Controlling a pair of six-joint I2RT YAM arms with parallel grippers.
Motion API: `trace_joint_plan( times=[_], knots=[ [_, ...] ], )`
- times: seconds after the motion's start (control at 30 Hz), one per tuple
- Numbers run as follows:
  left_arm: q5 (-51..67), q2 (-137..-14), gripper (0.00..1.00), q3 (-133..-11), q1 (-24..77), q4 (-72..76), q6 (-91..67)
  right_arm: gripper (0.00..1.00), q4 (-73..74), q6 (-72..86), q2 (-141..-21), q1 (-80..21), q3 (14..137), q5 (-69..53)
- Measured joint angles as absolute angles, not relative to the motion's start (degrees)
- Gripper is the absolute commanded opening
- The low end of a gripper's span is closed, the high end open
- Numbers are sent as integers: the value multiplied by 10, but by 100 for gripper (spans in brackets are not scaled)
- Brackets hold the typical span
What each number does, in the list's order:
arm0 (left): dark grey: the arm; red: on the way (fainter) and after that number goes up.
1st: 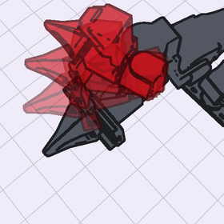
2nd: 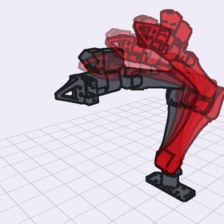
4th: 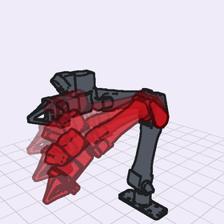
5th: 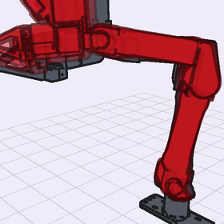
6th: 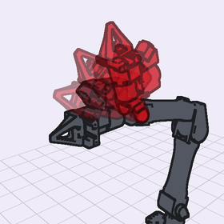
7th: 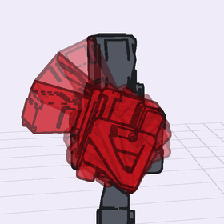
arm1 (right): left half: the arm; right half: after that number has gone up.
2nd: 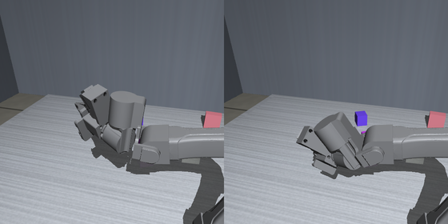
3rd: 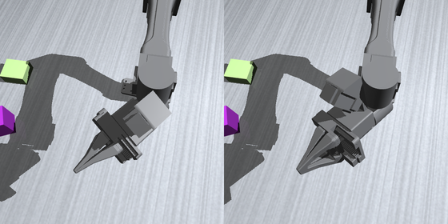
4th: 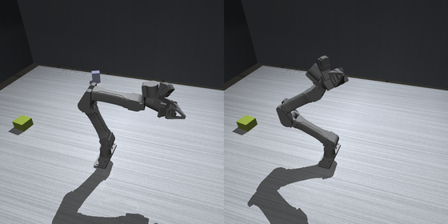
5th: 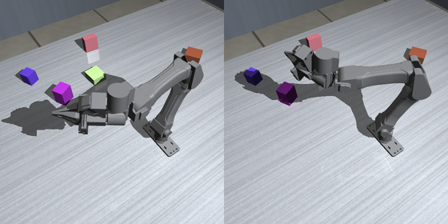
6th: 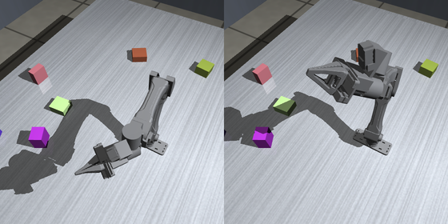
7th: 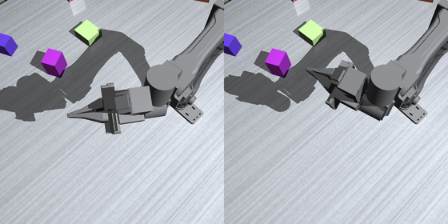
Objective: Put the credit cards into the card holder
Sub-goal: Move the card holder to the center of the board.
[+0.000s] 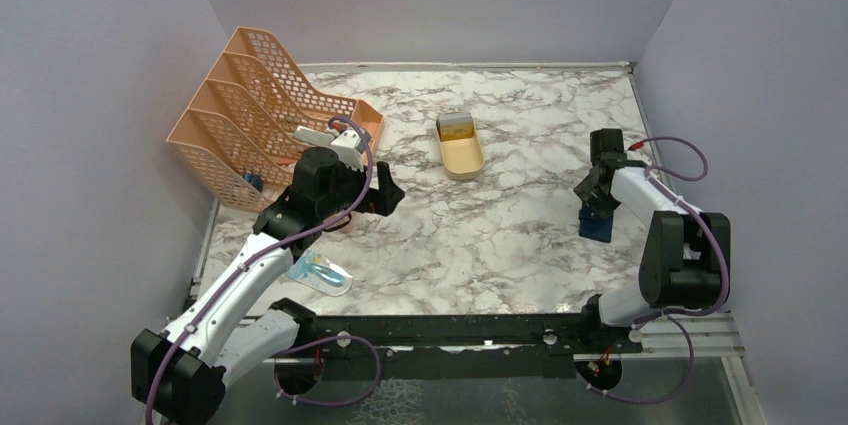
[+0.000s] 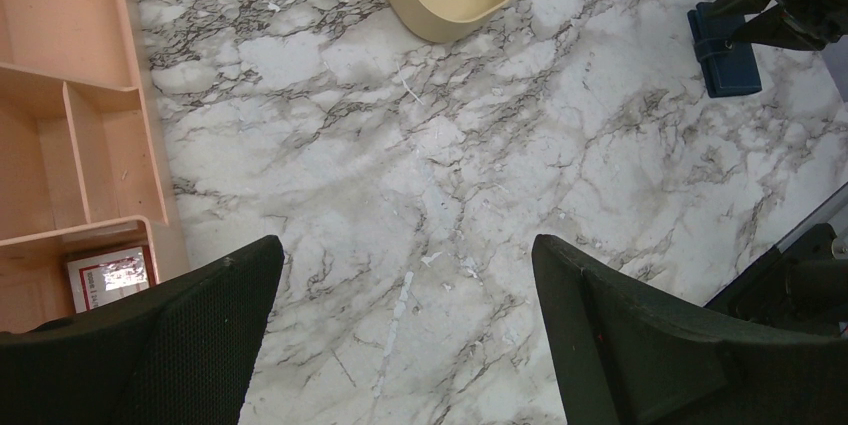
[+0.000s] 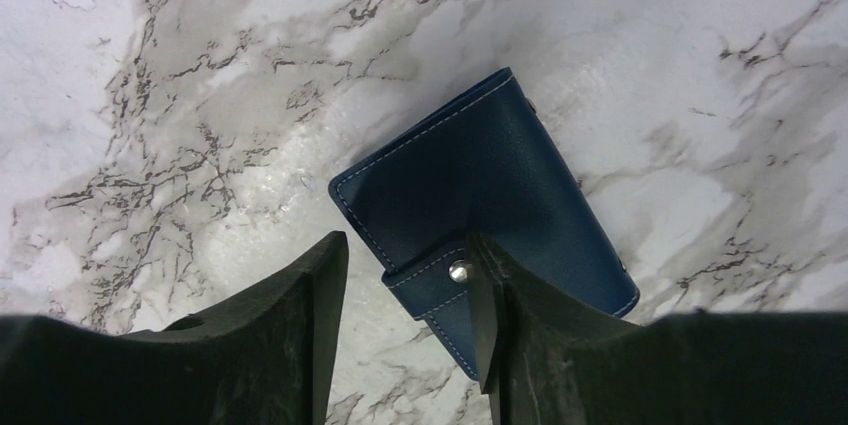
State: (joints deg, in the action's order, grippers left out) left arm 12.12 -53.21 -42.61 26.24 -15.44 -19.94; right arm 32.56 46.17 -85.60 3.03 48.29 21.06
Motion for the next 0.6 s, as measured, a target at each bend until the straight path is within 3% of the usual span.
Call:
trace_joint_plan(
  times=[0.6],
  knots=[
    [119, -523, 98, -426, 262, -154, -198, 35, 283, 429, -815, 33, 432, 90]
  ],
)
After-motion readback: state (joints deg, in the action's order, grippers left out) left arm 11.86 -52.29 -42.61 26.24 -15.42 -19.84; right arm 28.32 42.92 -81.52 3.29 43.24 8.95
